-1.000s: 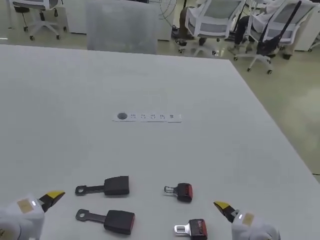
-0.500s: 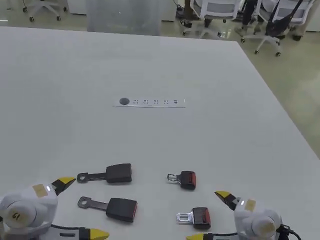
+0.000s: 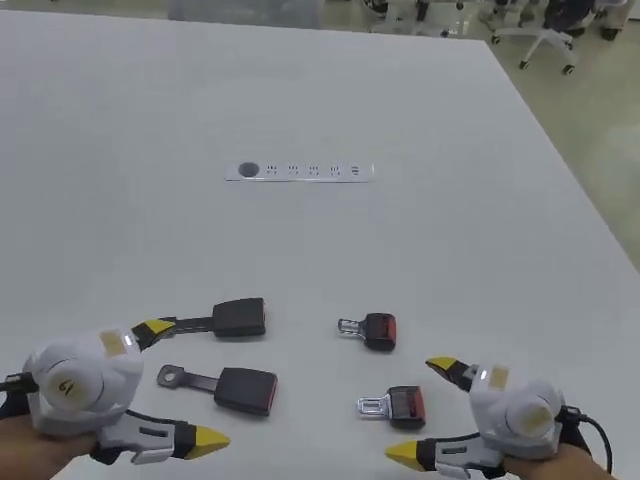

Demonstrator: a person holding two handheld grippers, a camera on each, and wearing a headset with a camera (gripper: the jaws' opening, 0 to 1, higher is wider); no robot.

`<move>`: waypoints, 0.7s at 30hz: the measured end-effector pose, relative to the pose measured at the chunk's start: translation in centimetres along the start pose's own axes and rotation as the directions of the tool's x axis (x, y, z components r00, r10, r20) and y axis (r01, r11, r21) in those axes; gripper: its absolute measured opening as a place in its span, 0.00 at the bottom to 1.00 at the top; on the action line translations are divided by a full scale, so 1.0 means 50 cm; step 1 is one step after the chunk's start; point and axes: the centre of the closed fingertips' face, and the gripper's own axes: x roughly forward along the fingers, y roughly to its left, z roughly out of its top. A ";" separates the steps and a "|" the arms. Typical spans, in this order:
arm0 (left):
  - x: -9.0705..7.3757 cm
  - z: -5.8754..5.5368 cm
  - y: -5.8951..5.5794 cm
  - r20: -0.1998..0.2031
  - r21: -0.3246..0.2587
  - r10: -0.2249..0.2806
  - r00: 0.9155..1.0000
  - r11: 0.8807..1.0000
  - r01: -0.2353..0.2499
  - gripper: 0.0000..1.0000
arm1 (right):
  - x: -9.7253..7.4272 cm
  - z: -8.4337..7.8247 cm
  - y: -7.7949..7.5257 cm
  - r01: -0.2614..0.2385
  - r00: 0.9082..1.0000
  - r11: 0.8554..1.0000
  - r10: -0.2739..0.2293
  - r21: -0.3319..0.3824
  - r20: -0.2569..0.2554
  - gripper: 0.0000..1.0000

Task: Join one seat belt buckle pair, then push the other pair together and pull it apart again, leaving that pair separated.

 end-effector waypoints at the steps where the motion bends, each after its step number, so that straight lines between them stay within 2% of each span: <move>1: 0.004 0.000 -0.001 -0.006 0.009 -0.011 1.000 1.000 0.011 0.97 | -0.001 -0.001 -0.003 -0.006 1.000 1.000 0.006 -0.006 -0.007 0.82; 5: 0.015 0.000 -0.002 -0.025 0.027 -0.041 0.999 0.999 0.042 0.96 | -0.001 -0.001 -0.010 -0.030 0.999 0.999 0.030 -0.012 -0.017 0.81; 9: 0.029 -0.005 -0.002 -0.054 0.069 -0.076 0.996 0.994 0.080 0.92 | 0.002 -0.004 -0.018 -0.054 0.998 0.998 0.053 -0.029 -0.035 0.79; 10: 0.032 -0.007 -0.005 -0.064 0.076 -0.093 0.994 0.992 0.098 0.91 | 0.002 -0.006 -0.017 -0.063 0.997 0.997 0.061 -0.035 -0.045 0.78; 13: 0.042 -0.012 -0.002 -0.081 0.091 -0.104 0.991 0.990 0.111 0.90 | 0.004 -0.011 -0.013 -0.086 0.994 0.994 0.083 -0.059 -0.065 0.76; 21: 0.076 -0.034 -0.020 -0.156 0.166 -0.175 0.972 0.966 0.200 0.85 | 0.010 -0.030 0.000 -0.159 0.982 0.984 0.150 -0.079 -0.113 0.72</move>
